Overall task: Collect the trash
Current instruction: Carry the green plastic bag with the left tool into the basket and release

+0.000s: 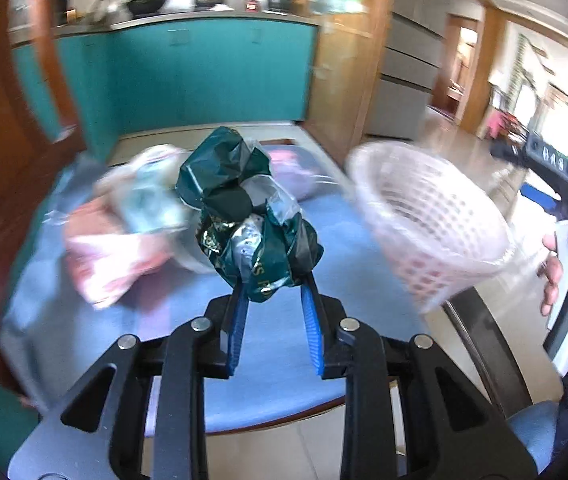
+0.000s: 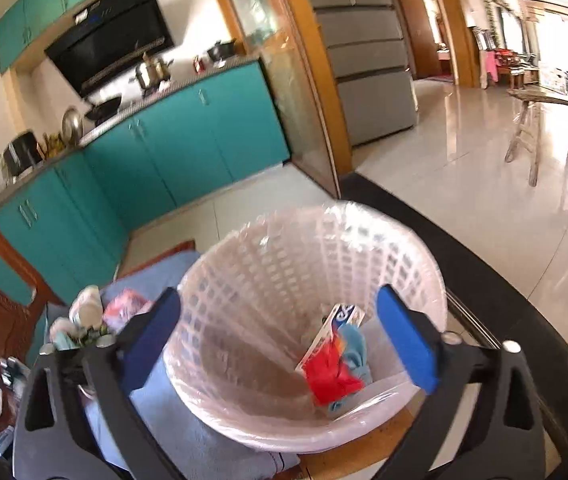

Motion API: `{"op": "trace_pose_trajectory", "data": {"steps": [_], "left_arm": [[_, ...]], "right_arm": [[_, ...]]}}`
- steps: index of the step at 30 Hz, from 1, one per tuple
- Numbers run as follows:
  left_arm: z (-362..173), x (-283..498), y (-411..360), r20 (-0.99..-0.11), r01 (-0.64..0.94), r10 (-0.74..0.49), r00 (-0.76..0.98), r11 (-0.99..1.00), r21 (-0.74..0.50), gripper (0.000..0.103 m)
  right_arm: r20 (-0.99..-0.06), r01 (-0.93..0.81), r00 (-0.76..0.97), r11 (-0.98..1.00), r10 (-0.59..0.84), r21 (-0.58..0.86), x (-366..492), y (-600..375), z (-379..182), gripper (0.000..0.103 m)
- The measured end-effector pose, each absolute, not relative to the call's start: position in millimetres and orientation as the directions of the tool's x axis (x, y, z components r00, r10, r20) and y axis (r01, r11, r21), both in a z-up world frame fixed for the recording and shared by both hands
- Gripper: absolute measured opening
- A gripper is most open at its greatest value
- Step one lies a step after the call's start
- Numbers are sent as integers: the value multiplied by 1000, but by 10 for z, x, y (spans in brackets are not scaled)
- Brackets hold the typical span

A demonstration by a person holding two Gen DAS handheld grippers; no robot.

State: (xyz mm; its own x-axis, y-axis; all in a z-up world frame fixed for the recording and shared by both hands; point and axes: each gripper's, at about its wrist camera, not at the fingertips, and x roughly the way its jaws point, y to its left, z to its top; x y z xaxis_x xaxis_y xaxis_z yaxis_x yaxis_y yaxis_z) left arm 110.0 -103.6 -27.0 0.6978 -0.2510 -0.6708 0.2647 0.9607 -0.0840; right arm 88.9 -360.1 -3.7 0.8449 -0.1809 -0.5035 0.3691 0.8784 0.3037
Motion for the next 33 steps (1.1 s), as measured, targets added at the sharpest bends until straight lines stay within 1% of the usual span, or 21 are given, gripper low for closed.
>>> {"op": "trace_pose_trajectory", "data": {"steps": [3,6,8,9,10,11,14,16,17,20,22,25,27,30,32,33], "left_arm": [[-251,1225,-1451,-678,329,-305,668,939,-99,27],[-121,1444,-2016,-660,408,-378,649,905,-117,27],[-38,1587,-2333,-652,462,-428,626,877,-132,32],[-14,1637,-2449,-647,480,-440,622,868,-129,37],[-4,1719,-2594,-648,501,-452,613,857,-124,65],[-21,1785,-2690,-657,503,-440,612,858,-106,86],[-77,1867,-2678,-654,427,-339,676,904,-28,88],[-116,1832,-2484,-673,396,-318,667,917,-41,92],[-122,1782,-2340,-674,380,-306,672,924,-41,93],[-146,1584,-1815,-666,310,-216,714,950,25,96],[-171,1442,-1418,-667,247,-135,733,966,75,97],[-201,1233,-855,-675,162,-49,736,981,105,97],[-147,1106,-482,-669,107,-6,743,988,109,97],[-82,981,23,-650,12,45,759,996,84,98],[-111,959,299,-665,-59,76,743,997,48,98],[-128,966,356,-674,-70,67,736,997,23,98]], "right_arm": [[-468,395,861,841,-199,369,749,-3744,30,98],[-411,410,881,815,-236,410,571,-3817,127,98],[-374,408,893,801,-251,438,487,-3869,175,98],[-366,409,895,798,-255,443,461,-3877,188,98],[-362,408,896,797,-256,446,454,-3888,194,98],[-364,406,897,797,-253,448,459,-3887,191,98],[-394,389,894,807,-214,445,541,-3868,158,98],[-400,367,897,824,-190,432,578,-3793,161,98],[-398,352,900,835,-177,423,605,-3735,167,98],[-408,307,903,868,-136,390,693,-3530,170,98],[-423,271,901,890,-100,368,735,-3363,158,98],[-451,187,892,932,-29,310,810,-2964,131,98],[-480,116,877,958,26,264,860,-2640,101,98],[-520,13,849,980,93,196,889,-2202,22,98],[-546,-46,829,987,122,151,905,-1949,-32,98],[-558,-70,820,990,125,120,901,-1816,-69,98]]}}
